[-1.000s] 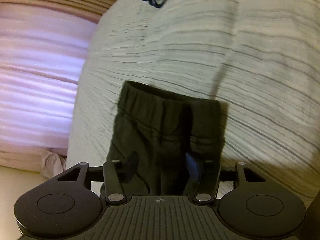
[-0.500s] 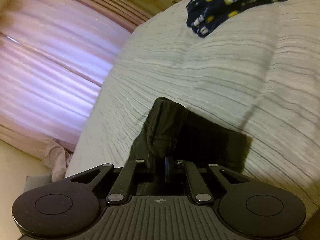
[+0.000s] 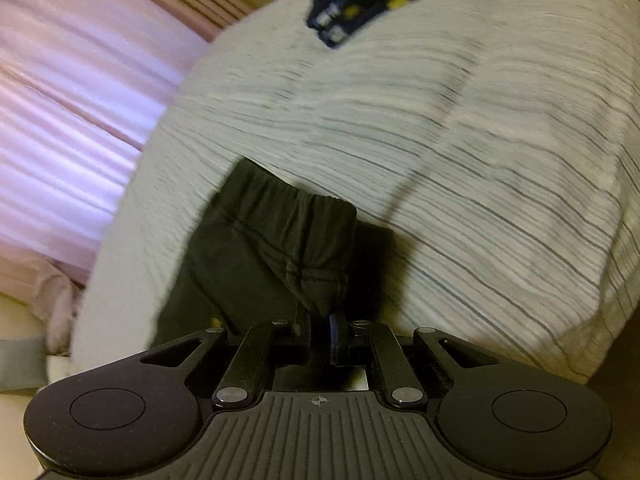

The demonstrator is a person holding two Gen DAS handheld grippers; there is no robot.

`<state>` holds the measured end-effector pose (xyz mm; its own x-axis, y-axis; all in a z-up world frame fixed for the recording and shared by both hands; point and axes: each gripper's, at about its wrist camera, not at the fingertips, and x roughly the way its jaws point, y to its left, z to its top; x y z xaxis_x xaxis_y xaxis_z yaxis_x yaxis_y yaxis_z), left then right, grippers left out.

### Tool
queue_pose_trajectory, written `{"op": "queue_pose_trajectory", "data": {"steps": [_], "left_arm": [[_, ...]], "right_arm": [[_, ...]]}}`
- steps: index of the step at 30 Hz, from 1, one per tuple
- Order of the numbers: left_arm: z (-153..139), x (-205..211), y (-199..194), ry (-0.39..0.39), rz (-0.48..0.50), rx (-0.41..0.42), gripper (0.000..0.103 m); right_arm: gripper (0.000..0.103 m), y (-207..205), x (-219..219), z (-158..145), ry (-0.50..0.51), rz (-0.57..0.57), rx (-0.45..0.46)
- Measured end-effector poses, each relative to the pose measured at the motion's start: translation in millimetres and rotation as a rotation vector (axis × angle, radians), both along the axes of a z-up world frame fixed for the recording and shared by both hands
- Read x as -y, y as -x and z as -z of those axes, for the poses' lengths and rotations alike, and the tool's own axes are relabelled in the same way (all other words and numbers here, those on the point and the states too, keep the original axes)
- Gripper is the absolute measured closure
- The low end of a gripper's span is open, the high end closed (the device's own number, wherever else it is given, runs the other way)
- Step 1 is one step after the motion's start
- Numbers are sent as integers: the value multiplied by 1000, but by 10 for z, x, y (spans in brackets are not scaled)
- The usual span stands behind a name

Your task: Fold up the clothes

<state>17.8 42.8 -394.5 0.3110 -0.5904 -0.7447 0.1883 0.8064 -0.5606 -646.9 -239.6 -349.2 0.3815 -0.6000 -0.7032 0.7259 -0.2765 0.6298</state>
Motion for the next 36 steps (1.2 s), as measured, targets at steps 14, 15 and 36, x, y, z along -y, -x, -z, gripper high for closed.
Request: {"op": "queue_pose_trajectory", "data": {"steps": [14,15,36], "left_arm": [[16,-232,-642,102,-130,49,101],[-63,-220,-628,109,-92,94,101],[-528,-219,-569,-372,13,161,85]], "right_arm": [[96,-105,75,123,-71,13,-59],[96,-117,69,94,-62,9,-71],[42,-456,12,-528,-88,44,-485]]}}
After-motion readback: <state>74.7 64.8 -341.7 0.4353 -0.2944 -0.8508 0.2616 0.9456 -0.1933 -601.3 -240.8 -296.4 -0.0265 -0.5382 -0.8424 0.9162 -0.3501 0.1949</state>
